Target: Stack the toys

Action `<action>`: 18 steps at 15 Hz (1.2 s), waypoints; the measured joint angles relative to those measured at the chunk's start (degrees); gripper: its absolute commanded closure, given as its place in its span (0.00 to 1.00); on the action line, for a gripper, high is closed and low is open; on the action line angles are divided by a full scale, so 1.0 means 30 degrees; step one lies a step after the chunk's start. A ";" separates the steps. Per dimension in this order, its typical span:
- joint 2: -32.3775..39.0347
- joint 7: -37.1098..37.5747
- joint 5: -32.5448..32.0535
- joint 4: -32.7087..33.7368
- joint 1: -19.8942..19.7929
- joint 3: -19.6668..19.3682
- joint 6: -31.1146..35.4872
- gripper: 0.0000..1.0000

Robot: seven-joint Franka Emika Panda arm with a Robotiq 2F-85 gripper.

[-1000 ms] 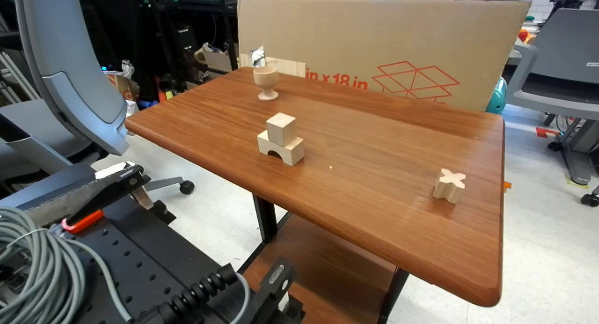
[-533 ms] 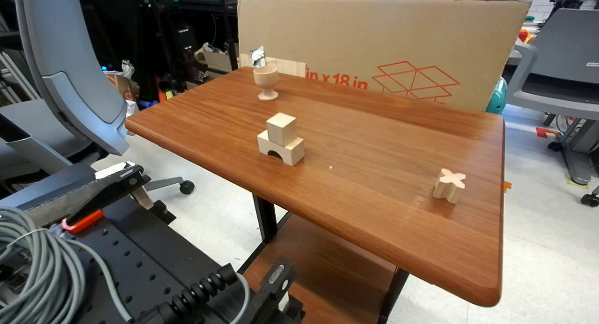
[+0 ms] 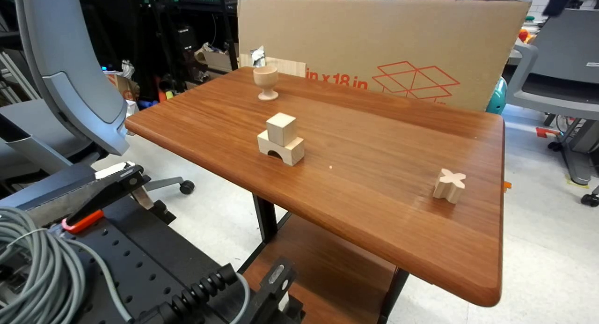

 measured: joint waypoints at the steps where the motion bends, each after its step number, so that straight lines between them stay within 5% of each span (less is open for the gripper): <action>1: 0.0315 -0.0540 -0.0143 0.0150 -0.0095 -0.0035 -0.0015 0.00; 18: 0.5388 -0.1455 -0.1467 0.1014 -0.0986 -0.0098 0.4190 0.00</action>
